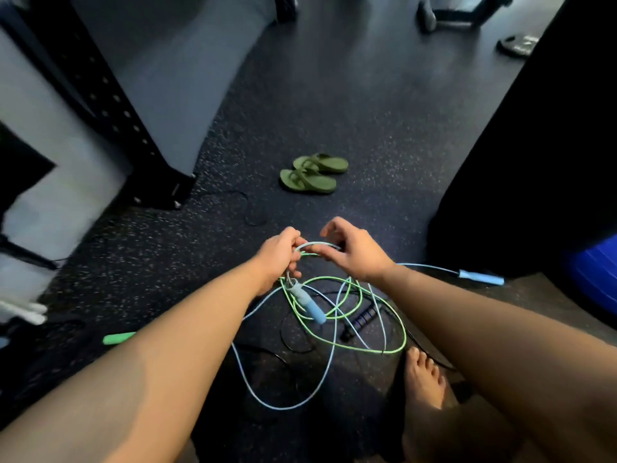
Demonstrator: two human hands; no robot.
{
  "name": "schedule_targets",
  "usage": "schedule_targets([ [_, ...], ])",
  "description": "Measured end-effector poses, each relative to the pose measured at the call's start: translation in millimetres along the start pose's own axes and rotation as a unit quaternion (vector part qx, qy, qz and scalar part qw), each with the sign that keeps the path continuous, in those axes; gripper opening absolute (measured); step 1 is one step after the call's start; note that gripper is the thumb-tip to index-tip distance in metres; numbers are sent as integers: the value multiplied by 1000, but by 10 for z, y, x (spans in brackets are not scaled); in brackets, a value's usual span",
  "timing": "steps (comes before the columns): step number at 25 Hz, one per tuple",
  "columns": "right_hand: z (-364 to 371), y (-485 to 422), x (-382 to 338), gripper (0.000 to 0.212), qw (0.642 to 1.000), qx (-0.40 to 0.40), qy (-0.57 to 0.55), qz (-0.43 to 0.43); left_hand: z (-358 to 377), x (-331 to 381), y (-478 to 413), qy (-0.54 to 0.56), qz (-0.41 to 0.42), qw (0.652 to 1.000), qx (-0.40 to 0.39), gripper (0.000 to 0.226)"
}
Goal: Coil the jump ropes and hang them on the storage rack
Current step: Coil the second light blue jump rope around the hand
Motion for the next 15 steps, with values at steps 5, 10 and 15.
schedule_targets([
  [5,-215,-26,-772,20,995,-2,-99,-7,-537,199,931,19,4,1000,-4,43],
  [10,-225,-61,-1582,12,991,-19,-97,-95,-488,266,1414,30,16,993,-113,64],
  [15,-182,-70,-1541,15,988,-31,-139,-61,-492,300,1569,113,20,984,-138,74],
])
Point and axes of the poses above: each hand's wrist, its own y-axis away from the middle knuckle, its own z-axis out of the palm, x = y × z, the point moved 2 cm from there along -y, towards the middle knuckle, and after that the axes turned 10 degrees about -z, right-handed, at the moved point
